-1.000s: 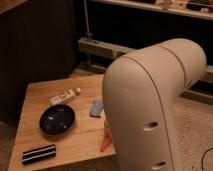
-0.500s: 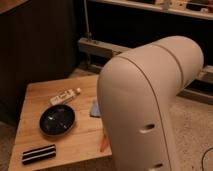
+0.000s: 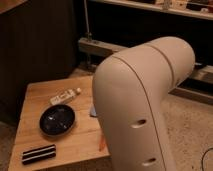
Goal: Drag the pepper across the table
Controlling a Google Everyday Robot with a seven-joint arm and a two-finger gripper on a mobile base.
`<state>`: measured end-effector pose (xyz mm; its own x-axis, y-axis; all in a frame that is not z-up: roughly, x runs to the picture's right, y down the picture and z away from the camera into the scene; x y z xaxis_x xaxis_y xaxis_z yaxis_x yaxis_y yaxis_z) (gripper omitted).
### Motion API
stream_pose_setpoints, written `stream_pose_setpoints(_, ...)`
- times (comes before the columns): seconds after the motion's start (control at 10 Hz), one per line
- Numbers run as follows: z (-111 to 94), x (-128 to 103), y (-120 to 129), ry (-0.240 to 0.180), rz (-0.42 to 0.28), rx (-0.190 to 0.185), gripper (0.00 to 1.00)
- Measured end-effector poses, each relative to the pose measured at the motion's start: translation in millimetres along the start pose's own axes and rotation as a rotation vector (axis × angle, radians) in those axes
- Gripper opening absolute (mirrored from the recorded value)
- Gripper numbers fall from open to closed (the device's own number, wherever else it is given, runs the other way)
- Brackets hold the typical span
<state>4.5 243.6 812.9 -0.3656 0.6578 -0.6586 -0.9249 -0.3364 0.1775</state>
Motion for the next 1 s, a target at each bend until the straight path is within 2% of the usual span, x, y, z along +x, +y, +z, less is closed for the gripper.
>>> stream_pose_setpoints(1.0, 1, -1, 17, 0.004, -0.028, -0.005, 0.30)
